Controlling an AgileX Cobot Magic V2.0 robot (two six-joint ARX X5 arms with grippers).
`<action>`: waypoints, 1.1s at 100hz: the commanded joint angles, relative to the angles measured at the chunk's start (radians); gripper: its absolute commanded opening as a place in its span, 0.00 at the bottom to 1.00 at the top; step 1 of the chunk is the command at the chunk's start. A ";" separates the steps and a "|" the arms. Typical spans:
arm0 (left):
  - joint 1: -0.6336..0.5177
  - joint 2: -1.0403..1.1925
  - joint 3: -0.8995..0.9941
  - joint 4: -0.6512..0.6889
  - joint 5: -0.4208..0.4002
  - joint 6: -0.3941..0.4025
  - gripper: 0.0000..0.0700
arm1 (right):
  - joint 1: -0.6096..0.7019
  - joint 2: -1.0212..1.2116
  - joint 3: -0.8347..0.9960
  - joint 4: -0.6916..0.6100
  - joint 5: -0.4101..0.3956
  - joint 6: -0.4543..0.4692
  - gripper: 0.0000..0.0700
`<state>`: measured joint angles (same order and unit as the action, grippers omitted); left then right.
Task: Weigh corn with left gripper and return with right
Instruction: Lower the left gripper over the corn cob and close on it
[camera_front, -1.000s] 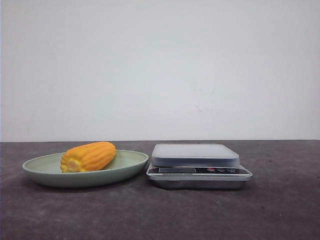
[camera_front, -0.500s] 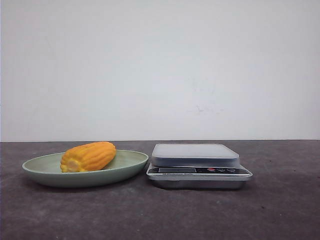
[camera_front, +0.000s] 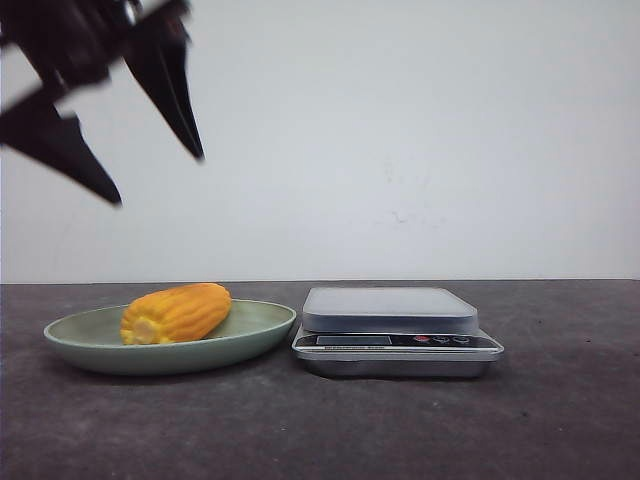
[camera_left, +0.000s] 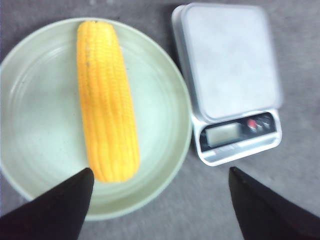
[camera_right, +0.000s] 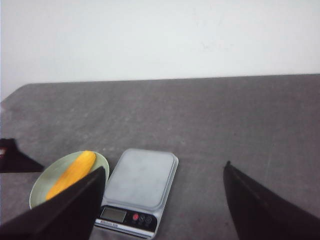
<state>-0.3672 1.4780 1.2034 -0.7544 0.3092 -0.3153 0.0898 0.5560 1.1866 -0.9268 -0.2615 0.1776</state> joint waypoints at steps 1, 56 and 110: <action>-0.008 0.056 0.015 0.016 -0.003 -0.014 0.71 | 0.000 0.006 0.014 -0.008 0.001 -0.026 0.65; -0.015 0.309 0.015 0.090 -0.101 -0.010 0.59 | 0.000 0.006 0.014 -0.052 0.008 -0.057 0.65; -0.015 0.325 0.016 0.093 -0.024 0.024 0.01 | -0.001 0.005 0.014 -0.070 0.008 -0.062 0.65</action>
<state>-0.3763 1.7851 1.2034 -0.6613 0.2481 -0.3054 0.0898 0.5560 1.1866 -0.9993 -0.2573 0.1272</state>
